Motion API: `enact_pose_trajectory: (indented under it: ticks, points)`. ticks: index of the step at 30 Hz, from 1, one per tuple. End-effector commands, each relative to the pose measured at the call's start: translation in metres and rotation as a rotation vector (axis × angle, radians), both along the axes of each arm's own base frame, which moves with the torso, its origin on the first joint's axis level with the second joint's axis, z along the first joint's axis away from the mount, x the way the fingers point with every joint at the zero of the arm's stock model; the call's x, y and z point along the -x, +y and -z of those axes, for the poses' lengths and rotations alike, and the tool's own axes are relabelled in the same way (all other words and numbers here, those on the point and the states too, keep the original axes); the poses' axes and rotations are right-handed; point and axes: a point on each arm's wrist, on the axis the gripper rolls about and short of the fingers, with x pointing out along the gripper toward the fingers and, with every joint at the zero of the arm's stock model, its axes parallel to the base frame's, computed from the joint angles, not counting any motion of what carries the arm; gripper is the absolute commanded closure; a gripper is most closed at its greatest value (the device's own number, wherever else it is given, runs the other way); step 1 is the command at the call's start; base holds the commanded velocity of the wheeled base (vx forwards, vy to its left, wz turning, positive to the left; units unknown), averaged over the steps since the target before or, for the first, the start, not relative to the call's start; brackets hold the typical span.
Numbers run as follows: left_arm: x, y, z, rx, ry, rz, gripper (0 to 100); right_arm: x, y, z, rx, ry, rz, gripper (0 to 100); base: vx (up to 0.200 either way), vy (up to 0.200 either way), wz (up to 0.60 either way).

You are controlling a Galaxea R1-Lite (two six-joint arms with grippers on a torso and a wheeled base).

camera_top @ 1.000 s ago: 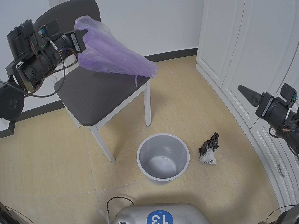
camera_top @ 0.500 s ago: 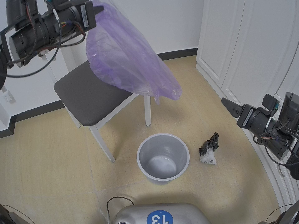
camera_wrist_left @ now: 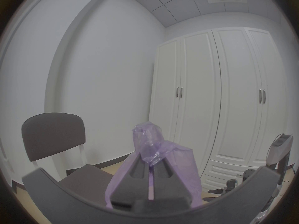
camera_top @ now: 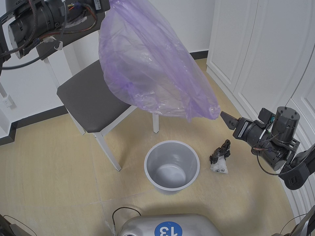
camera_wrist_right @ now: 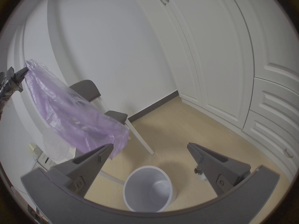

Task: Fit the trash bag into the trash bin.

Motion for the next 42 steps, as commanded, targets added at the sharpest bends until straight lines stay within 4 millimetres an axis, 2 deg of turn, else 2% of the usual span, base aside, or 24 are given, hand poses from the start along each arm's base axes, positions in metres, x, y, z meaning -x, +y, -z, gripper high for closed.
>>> enact_pose_trajectory:
  ticks: [1,7,16,21,30,34,42]
  points:
    - [0.006,-0.005,0.001,-0.002,0.003,0.029,100,0.000,-0.002,0.003,-0.003,0.012,-0.017,0,0.000,0.000,0.00]
    - [0.011,-0.011,0.000,0.000,0.000,0.053,100,0.018,0.001,-0.011,-0.050,0.001,-0.113,0,0.000,0.000,0.00]
    - [0.016,-0.016,-0.003,0.006,-0.008,0.073,100,0.024,0.016,-0.009,-0.193,0.067,-0.237,0,0.000,0.000,0.00]
    - [0.022,-0.016,-0.006,0.014,-0.018,0.087,100,0.018,0.019,-0.004,-0.204,0.082,-0.229,0,0.000,0.000,0.00]
    - [0.037,-0.016,-0.009,0.014,-0.018,0.125,100,0.008,0.013,-0.010,-0.285,0.058,-0.191,0,0.000,0.000,0.00]
    - [0.041,-0.018,-0.011,0.016,-0.024,0.149,100,0.003,0.014,-0.002,-0.277,0.077,-0.183,0,0.000,0.000,0.00]
    - [0.046,-0.022,-0.013,0.021,-0.031,0.174,100,-0.020,0.013,0.021,-0.298,0.030,-0.144,0,0.000,0.000,0.00]
